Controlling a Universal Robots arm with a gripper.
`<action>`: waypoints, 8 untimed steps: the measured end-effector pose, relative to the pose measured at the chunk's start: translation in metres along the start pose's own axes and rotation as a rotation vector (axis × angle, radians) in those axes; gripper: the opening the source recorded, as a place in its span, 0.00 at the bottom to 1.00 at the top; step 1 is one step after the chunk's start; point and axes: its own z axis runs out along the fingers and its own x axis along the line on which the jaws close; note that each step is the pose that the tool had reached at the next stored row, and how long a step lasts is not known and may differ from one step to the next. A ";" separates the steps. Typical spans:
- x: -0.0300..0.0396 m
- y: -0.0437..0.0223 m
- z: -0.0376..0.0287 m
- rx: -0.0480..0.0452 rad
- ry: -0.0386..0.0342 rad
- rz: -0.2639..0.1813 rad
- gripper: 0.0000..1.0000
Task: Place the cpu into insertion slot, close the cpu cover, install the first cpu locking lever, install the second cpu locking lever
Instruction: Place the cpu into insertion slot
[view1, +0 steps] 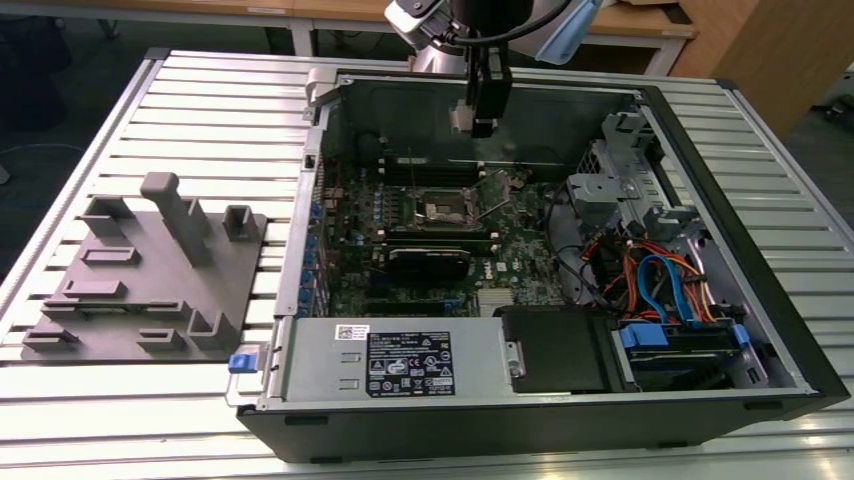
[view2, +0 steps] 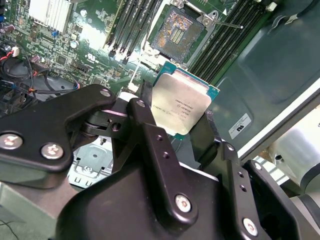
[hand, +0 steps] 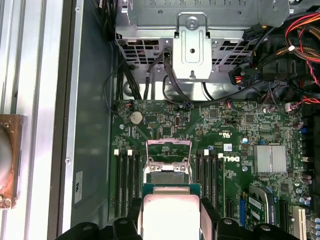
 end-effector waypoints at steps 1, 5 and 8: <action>0.0000 0.0000 0.0001 0.0001 -0.0001 0.000 0.54; 0.0000 -0.0006 0.0012 0.0000 0.0004 -0.001 0.54; -0.0001 -0.0033 0.0022 0.0007 0.0004 -0.004 0.54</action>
